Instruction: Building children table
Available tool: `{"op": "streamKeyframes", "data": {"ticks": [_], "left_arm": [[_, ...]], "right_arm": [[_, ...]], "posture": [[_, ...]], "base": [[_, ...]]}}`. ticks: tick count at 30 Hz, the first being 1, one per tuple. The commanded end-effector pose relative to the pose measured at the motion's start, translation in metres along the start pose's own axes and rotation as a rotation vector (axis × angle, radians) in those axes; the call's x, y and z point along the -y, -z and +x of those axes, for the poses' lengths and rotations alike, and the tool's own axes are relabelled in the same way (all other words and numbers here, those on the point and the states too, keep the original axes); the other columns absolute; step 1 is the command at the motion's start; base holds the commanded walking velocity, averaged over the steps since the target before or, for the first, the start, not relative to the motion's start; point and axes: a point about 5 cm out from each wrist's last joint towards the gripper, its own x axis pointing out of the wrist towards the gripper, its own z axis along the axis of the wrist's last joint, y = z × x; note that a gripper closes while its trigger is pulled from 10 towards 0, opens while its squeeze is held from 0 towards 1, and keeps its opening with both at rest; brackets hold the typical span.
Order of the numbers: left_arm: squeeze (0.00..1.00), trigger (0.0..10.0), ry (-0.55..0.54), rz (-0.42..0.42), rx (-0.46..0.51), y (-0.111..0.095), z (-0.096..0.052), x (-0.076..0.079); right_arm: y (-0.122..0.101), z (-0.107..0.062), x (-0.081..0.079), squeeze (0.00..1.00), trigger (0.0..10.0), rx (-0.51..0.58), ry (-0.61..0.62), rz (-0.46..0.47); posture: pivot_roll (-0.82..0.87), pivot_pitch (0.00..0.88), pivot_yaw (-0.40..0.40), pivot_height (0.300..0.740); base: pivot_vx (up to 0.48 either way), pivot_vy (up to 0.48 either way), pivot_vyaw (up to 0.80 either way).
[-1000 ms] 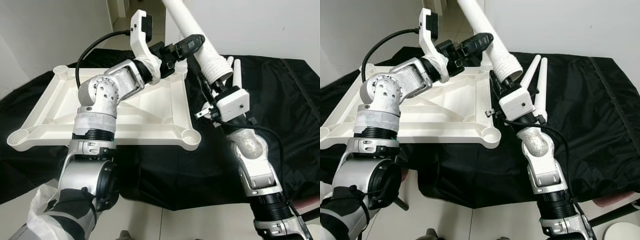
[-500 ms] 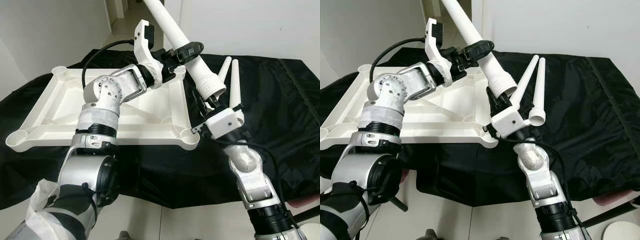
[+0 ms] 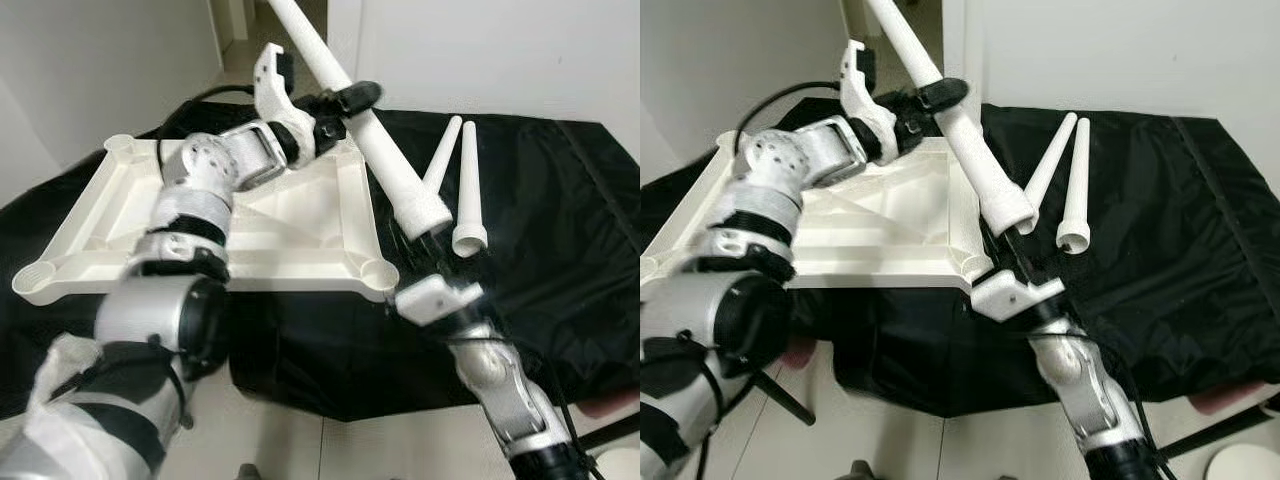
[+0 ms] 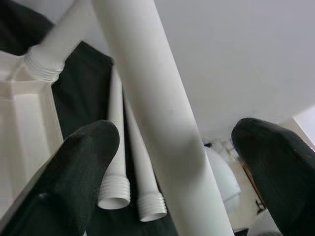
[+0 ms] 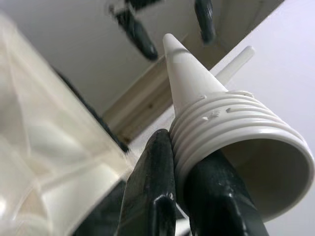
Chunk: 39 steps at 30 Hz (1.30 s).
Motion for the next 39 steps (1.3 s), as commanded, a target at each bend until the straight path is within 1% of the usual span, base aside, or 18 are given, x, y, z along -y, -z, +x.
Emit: {"op": "streamKeyframes", "data": {"ticks": [1, 2, 3, 4, 5, 6, 7, 8, 11, 13, 15, 18, 19, 21, 22, 25, 38, 39], "left_arm": [[0.00, 10.0, -0.023, -0.013, -0.008, -0.001, 0.002, 0.000], [0.00, 10.0, -0.047, -0.031, -0.005, -0.003, 0.001, -0.004], [0.00, 10.0, -0.064, -0.049, -0.005, -0.004, 0.000, -0.007], [0.00, 10.0, -0.064, -0.049, -0.005, -0.004, 0.000, -0.007], [0.00, 10.0, -0.075, -0.060, -0.005, -0.004, 0.000, -0.009], [0.00, 10.0, -0.078, -0.063, -0.005, -0.004, 0.000, -0.009], [0.00, 10.0, -0.078, -0.063, -0.005, -0.004, 0.000, -0.009], [0.00, 10.0, -0.071, -0.061, -0.020, -0.002, 0.001, -0.009], [0.00, 10.0, -0.067, -0.059, -0.036, 0.000, 0.002, -0.008], [0.00, 10.0, -0.064, -0.069, -0.068, 0.006, 0.005, -0.007], [0.00, 10.0, -0.069, -0.069, -0.069, 0.006, 0.005, -0.007], [0.00, 10.0, -0.063, -0.085, -0.042, 0.001, 0.005, -0.006], [0.00, 3.5, -0.057, -0.094, -0.028, -0.002, 0.005, -0.006], [0.00, 3.5, -0.053, -0.101, -0.020, -0.004, 0.005, -0.005], [0.00, 0.0, -0.035, -0.102, -0.014, -0.006, 0.004, -0.003], [0.00, 0.0, -0.011, -0.098, -0.001, -0.011, 0.003, -0.001], [0.00, 0.0, -0.009, -0.119, 0.040, -0.019, 0.000, -0.003], [0.00, 0.0, -0.007, -0.128, 0.050, -0.021, -0.001, -0.003]], "right_arm": [[-0.007, 0.000, -0.001, 0.00, 10.0, 0.055, 0.020, -0.017], [-0.007, -0.004, -0.003, 0.00, 10.0, 0.071, 0.011, -0.070], [-0.007, -0.009, -0.005, 0.00, 10.0, 0.082, 0.007, -0.102], [-0.007, -0.009, -0.005, 0.00, 10.0, 0.082, 0.007, -0.102], [-0.006, -0.013, -0.009, 0.00, 10.0, 0.103, -0.014, -0.153], [-0.006, -0.016, -0.011, 0.00, 10.0, 0.117, -0.030, -0.184], [-0.006, -0.016, -0.011, 0.00, 10.0, 0.117, -0.030, -0.184], [-0.006, -0.018, -0.013, 0.00, 10.0, 0.129, -0.042, -0.215], [-0.005, -0.020, -0.014, 0.00, 10.0, 0.138, -0.050, -0.233], [-0.004, -0.022, -0.017, 0.00, 10.0, 0.167, -0.072, -0.260], [-0.004, -0.023, -0.018, 0.00, 10.0, 0.180, -0.082, -0.274], [-0.001, -0.026, -0.020, 0.00, 10.0, 0.186, -0.092, -0.288], [0.000, -0.027, -0.020, 0.00, 10.0, 0.185, -0.097, -0.289], [0.001, -0.028, -0.021, 0.00, 10.0, 0.189, -0.096, -0.295], [0.002, -0.029, -0.022, 0.00, 10.0, 0.193, -0.095, -0.300], [0.004, -0.031, -0.022, 0.00, 10.0, 0.196, -0.096, -0.310], [0.006, -0.032, -0.024, 0.00, 10.0, 0.203, -0.093, -0.313], [0.006, -0.033, -0.023, 1.00, 10.0, 0.205, -0.081, -0.297]], "posture": [[-0.08, 0.000, 0.058, 0.740], [-0.08, 0.000, 0.064, 0.740], [-0.08, 0.000, 0.065, 0.740], [-0.08, 0.000, 0.065, 0.740], [-0.08, 0.000, 0.065, 0.740], [-0.08, 0.000, 0.065, 0.740], [-0.08, 0.000, 0.065, 0.740], [-0.08, 0.000, 0.065, 0.740], [-0.08, 0.000, 0.065, 0.740], [-0.08, 0.000, 0.064, 0.740], [-0.08, 0.000, 0.065, 0.740], [-0.08, 0.000, 0.066, 0.740], [-0.08, 0.000, 0.066, 0.740], [-0.08, 0.000, 0.066, 0.740], [-0.08, 0.000, 0.066, 0.740], [-0.07, 0.000, 0.065, 0.740], [-0.07, 0.002, 0.066, 0.740], [-0.07, 0.003, 0.068, 0.740]], "base": [[0.000, 0.000, 0.00], [0.000, 0.000, 0.00], [0.000, 0.000, 0.00], [0.000, 0.000, 0.00], [0.000, 0.000, 0.00], [0.000, 0.000, 0.00], [0.000, 0.000, 0.00], [0.000, 0.000, 0.00], [0.000, 0.000, 0.00], [0.000, 0.000, 0.00], [0.000, 0.000, 0.00], [0.000, 0.000, 0.00], [0.000, 0.000, 0.00], [0.000, 0.000, 0.00], [0.000, 0.000, 0.00], [0.000, 0.000, 0.00], [0.000, 0.000, 0.00], [0.000, 0.000, 0.00]]}}
